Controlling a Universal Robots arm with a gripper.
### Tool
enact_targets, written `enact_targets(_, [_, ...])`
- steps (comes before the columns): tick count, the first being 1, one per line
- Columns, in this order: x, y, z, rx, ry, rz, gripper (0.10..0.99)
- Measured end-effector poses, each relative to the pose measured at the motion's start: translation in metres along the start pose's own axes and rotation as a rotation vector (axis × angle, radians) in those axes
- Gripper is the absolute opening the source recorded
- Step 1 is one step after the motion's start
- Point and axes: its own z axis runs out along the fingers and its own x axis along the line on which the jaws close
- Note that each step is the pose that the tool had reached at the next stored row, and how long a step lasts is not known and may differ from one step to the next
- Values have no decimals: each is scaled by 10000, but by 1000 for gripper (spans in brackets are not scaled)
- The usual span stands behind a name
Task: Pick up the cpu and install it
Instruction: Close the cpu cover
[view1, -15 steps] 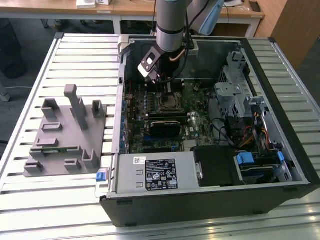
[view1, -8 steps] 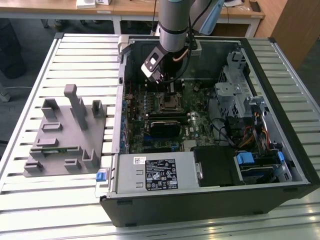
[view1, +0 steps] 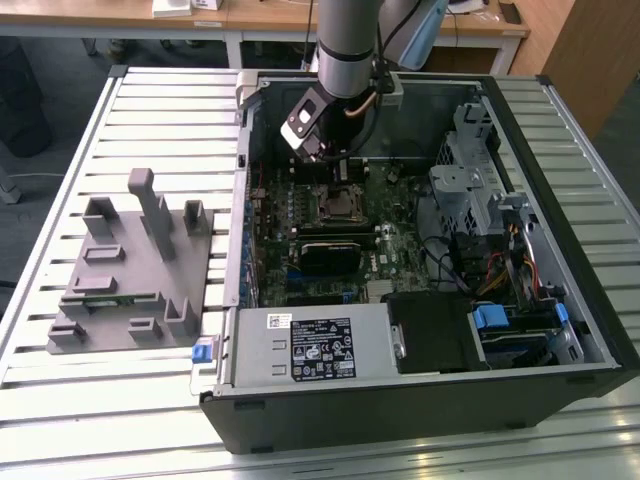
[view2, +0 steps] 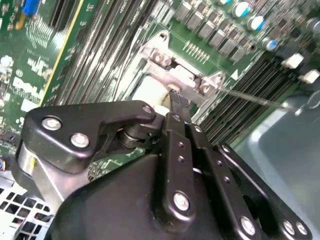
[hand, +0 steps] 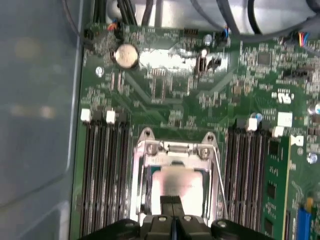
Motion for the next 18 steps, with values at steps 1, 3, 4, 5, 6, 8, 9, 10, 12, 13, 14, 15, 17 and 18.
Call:
enact_targets(1, [2, -30, 0, -3, -1, 1, 106])
enact_targets(3, [4, -81, 1, -7, -1, 1, 106])
enact_targets(4, [5, -103, 2, -9, -1, 1, 106])
enact_targets(5, [6, -116, 5, -10, 0, 1, 106])
enact_targets(6, [7, -119, 11, -11, 0, 2, 106])
enact_targets(8, [6, -119, 48, -9, -1, 1, 106])
enact_targets(9, [5, -120, 77, -9, -2, 1, 106])
enact_targets(10, [5, -120, 82, -6, -5, 1, 106])
enact_targets(12, [5, -119, 89, -9, -2, 2, 106])
enact_targets(13, [5, -115, 91, -7, -3, 2, 106])
enact_targets(14, [5, -107, 91, -7, -3, 2, 106])
enact_targets(15, [5, -99, 92, -8, -3, 1, 106])
enact_targets(17, [10, -86, 93, -10, 0, 1, 106])
enact_targets(18, [11, -80, 92, -9, -1, 2, 106])
